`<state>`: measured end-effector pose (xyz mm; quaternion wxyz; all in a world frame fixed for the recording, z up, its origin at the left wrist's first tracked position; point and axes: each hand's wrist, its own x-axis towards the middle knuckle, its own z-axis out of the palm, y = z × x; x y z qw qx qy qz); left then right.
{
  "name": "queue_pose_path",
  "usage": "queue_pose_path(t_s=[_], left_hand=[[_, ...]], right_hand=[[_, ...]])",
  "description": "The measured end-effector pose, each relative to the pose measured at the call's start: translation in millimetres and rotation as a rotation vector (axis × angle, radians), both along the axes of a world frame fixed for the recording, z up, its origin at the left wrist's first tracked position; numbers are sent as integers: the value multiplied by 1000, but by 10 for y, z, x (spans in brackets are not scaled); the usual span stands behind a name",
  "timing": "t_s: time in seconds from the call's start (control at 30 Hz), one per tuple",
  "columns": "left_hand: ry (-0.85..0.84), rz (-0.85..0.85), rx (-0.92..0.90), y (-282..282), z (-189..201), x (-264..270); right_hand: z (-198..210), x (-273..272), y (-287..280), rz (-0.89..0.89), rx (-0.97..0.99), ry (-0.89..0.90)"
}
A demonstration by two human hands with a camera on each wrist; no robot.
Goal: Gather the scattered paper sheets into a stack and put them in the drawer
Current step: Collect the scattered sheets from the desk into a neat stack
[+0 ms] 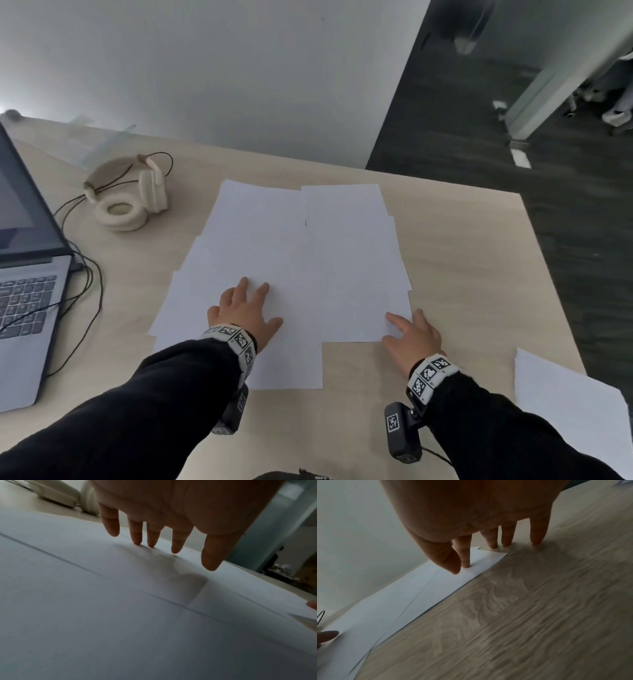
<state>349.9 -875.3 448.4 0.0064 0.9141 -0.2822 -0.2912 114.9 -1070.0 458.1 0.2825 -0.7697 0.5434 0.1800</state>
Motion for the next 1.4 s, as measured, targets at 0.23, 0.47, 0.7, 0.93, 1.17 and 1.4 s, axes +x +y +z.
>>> queue_pose_path(t_s=[0.23,0.47,0.7,0.93,1.17,1.4], left_hand=[[-48,-137,36,-277,-112,53],[-17,-206,57,-459,-165,55],[-9,-327,139,-446,-107,10],[3,-409,194,-477,-40,2],[-57,-318,111,-419,-66,-10],[-72,-441,94,-241,-157,-65]], right_hand=[[20,44,-22,-9,-14,-5],[-21,-8,-84,-19,-36,-49],[-65,263,-509,-214,-174,-218],[-44,634,-735,-341,-65,-146],[-93,723,-781,-560,138,-362],[-138,549,-662,-484,232,-413]])
